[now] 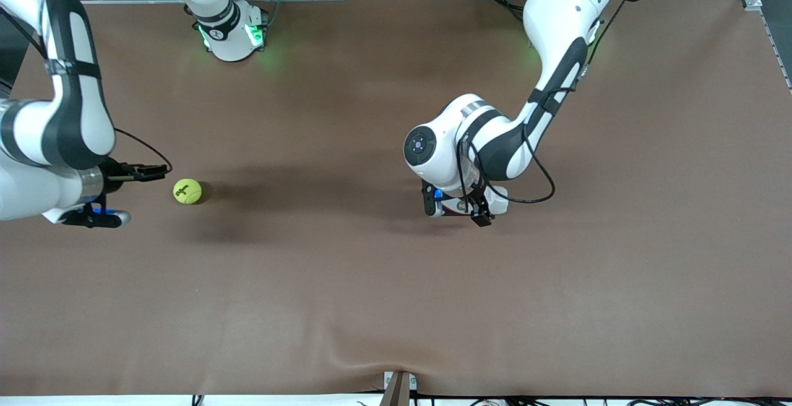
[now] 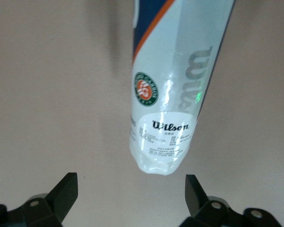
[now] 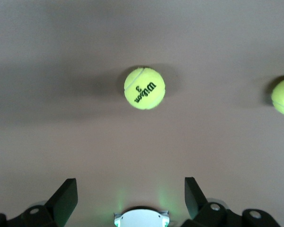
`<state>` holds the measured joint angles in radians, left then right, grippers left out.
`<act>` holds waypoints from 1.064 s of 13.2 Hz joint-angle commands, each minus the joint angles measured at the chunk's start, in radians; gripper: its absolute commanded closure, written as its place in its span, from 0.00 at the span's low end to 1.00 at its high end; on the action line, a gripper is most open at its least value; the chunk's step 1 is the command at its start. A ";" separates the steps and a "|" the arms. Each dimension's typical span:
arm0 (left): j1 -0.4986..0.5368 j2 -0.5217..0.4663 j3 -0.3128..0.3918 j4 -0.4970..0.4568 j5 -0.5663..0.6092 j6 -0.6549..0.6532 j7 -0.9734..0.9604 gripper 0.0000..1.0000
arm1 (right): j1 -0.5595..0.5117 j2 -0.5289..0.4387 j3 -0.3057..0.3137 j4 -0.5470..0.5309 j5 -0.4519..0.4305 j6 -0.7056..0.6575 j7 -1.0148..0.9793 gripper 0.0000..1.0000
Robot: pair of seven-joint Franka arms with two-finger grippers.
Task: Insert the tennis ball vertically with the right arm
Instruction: 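Grasp the tennis ball nearer the can with the right gripper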
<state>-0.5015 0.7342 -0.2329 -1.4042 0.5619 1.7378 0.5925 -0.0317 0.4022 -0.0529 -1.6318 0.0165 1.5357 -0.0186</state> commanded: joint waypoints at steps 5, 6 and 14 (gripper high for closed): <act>-0.042 0.036 0.014 -0.025 0.059 -0.020 0.021 0.00 | -0.004 0.006 0.002 -0.175 -0.012 0.200 -0.032 0.00; -0.040 0.036 0.014 -0.035 0.061 -0.020 0.020 0.00 | -0.004 0.006 0.002 -0.209 -0.012 0.248 -0.032 0.00; -0.034 0.034 0.015 -0.078 0.061 -0.020 -0.006 0.00 | -0.002 0.090 0.002 -0.252 -0.030 0.377 -0.061 0.00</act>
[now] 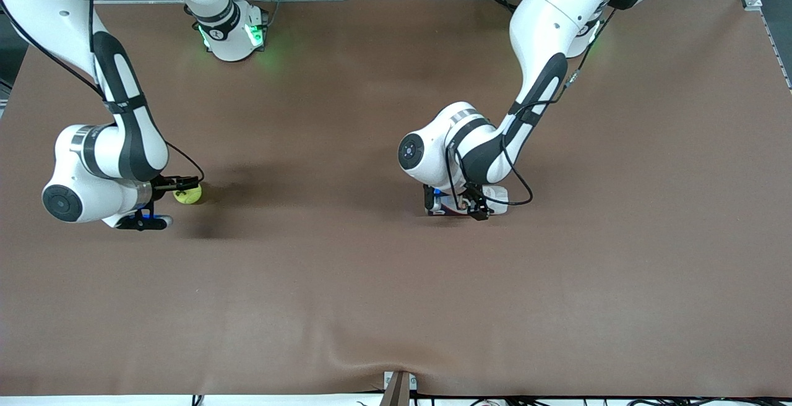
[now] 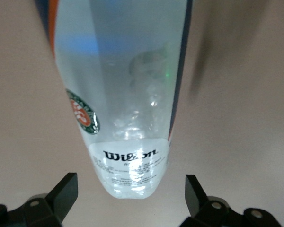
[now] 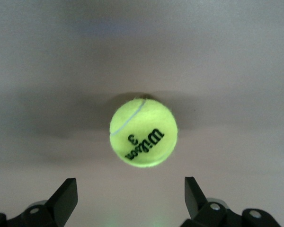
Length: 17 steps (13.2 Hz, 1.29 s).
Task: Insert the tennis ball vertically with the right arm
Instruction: 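Grasp the tennis ball nearer the can with the right gripper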
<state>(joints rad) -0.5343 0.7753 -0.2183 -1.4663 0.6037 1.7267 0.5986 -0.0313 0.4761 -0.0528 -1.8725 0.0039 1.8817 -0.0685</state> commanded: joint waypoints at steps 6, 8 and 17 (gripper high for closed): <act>-0.003 -0.001 0.002 -0.032 0.037 -0.009 -0.058 0.00 | -0.009 0.062 0.002 -0.013 -0.018 0.092 -0.013 0.00; -0.001 0.004 0.002 -0.031 0.037 -0.009 -0.077 0.00 | -0.010 0.072 0.002 -0.013 -0.018 0.108 -0.014 0.00; 0.017 0.041 0.002 -0.023 0.071 0.048 -0.092 0.00 | -0.019 0.081 0.002 -0.010 -0.019 0.116 -0.062 0.83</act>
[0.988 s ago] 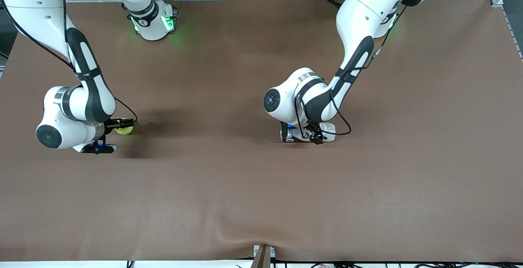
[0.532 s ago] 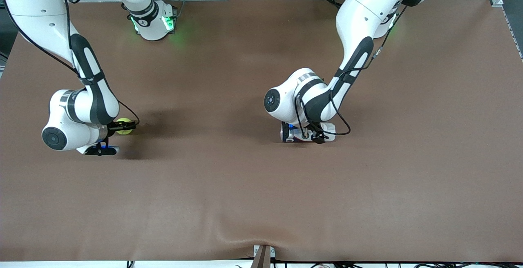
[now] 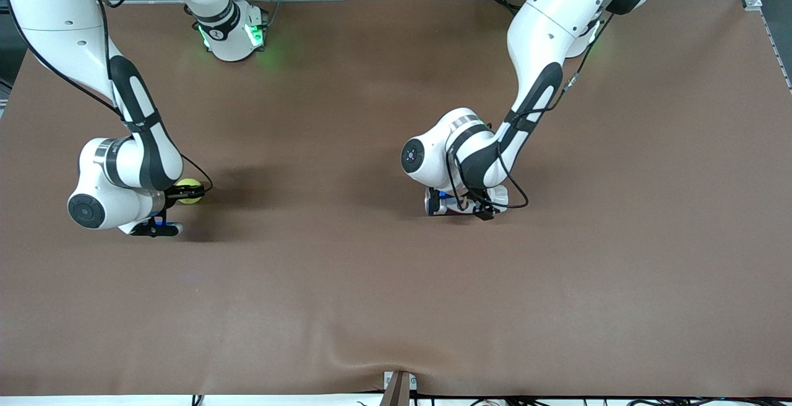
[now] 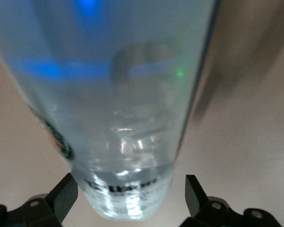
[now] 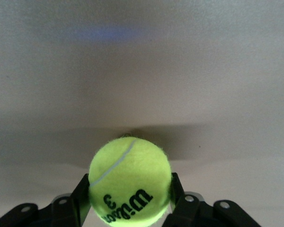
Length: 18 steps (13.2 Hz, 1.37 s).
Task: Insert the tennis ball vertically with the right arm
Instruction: 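Lift the tennis ball with the right gripper and hold it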
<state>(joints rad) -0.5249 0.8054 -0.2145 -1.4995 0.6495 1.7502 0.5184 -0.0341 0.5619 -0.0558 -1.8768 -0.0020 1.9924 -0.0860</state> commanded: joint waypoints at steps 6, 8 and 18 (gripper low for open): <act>0.022 0.029 -0.002 0.010 0.027 0.057 -0.012 0.00 | -0.009 -0.100 0.004 0.112 -0.018 -0.198 -0.061 1.00; 0.022 0.031 -0.002 0.010 0.032 0.060 -0.012 0.00 | -0.006 -0.106 0.005 0.233 -0.018 -0.324 -0.060 1.00; 0.028 0.032 -0.003 0.012 0.044 0.071 -0.012 0.14 | -0.017 -0.306 -0.001 0.367 -0.018 -0.426 0.038 1.00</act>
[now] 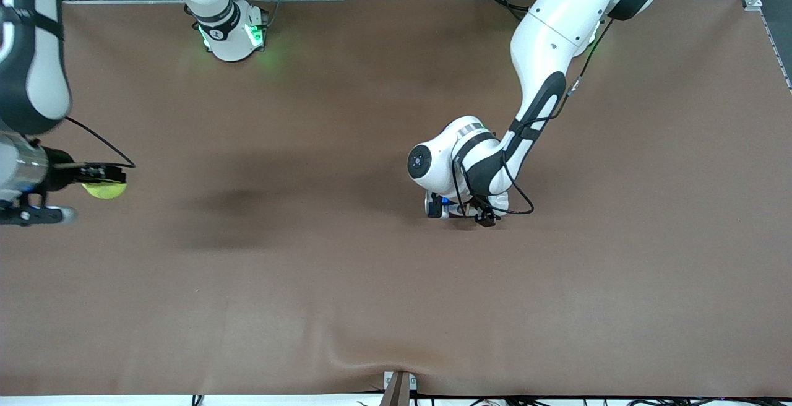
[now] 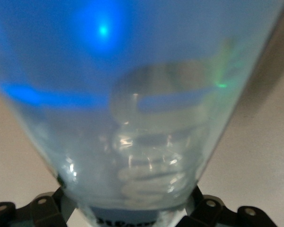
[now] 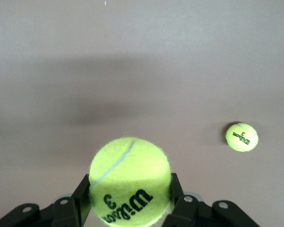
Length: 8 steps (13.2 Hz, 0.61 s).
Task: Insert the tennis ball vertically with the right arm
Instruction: 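Lift the tennis ball with the right gripper and hold it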
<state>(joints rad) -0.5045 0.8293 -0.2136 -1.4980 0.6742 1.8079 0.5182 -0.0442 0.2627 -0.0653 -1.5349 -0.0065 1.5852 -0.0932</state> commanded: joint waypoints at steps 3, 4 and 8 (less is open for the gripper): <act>0.011 0.004 -0.004 0.013 0.010 0.014 -0.010 0.18 | -0.005 -0.003 0.010 0.029 -0.012 -0.014 0.072 1.00; 0.014 0.002 -0.004 0.015 0.007 0.013 -0.010 0.18 | -0.005 -0.003 0.010 0.029 -0.012 -0.013 0.072 1.00; 0.017 0.002 -0.006 0.015 0.002 0.034 -0.010 0.18 | -0.005 -0.002 0.010 0.029 -0.012 -0.011 0.072 1.00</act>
<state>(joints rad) -0.4926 0.8293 -0.2137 -1.4921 0.6743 1.8222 0.5179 -0.0443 0.2585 -0.0637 -1.5188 -0.0065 1.5804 -0.0426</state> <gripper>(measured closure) 0.172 0.335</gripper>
